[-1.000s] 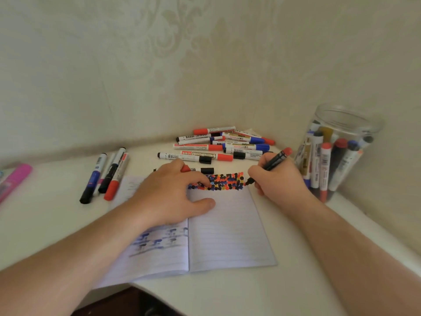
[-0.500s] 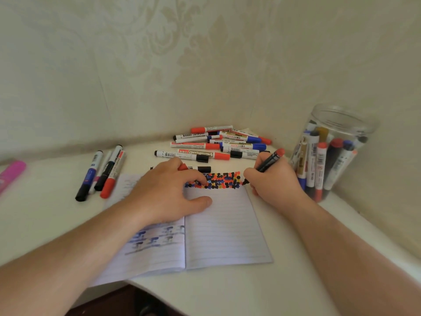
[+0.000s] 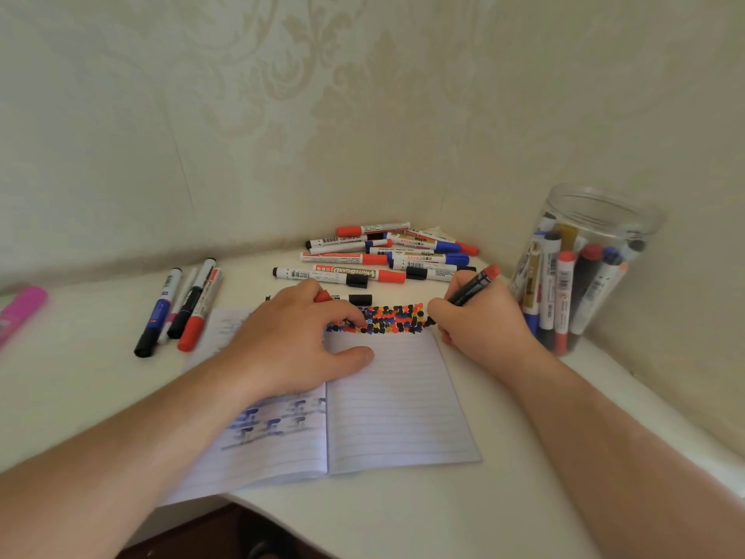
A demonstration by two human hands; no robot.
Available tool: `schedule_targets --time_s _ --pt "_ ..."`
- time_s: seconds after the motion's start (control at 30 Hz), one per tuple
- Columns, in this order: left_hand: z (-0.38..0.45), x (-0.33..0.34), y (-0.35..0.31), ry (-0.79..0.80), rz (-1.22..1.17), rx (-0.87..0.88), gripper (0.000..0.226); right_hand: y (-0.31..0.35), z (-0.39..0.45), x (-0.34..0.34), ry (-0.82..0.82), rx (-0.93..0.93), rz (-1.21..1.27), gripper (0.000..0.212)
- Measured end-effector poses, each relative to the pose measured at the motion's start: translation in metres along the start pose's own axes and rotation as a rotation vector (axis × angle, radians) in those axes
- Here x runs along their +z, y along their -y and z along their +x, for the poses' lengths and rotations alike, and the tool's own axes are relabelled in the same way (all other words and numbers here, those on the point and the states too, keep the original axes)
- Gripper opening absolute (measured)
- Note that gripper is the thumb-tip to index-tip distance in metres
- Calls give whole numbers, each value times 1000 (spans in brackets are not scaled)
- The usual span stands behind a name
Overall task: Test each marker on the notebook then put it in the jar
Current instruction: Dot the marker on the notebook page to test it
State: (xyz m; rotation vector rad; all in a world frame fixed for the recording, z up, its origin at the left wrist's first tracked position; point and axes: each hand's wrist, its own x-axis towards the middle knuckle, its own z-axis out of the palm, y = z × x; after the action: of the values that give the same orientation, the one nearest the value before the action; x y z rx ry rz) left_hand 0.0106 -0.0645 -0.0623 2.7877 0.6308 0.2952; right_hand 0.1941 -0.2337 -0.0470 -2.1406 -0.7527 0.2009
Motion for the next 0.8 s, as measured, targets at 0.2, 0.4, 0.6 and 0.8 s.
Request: schedule_targets --time_s 0.2,0.4,0.6,0.8 --pt "-1 -1 0 11 -2 -3 54 1 -1 0 6 16 -3 16" --pt "-3 -3 -2 21 -1 4 53 2 0 1 10 28 -22 17" --pt "-7 0 2 -120 -181 60 41 6 -3 0 -19 -87 203 22" --pt "-8 -3 5 -174 -379 11 32 18 -17 0 439 -106 921 13"
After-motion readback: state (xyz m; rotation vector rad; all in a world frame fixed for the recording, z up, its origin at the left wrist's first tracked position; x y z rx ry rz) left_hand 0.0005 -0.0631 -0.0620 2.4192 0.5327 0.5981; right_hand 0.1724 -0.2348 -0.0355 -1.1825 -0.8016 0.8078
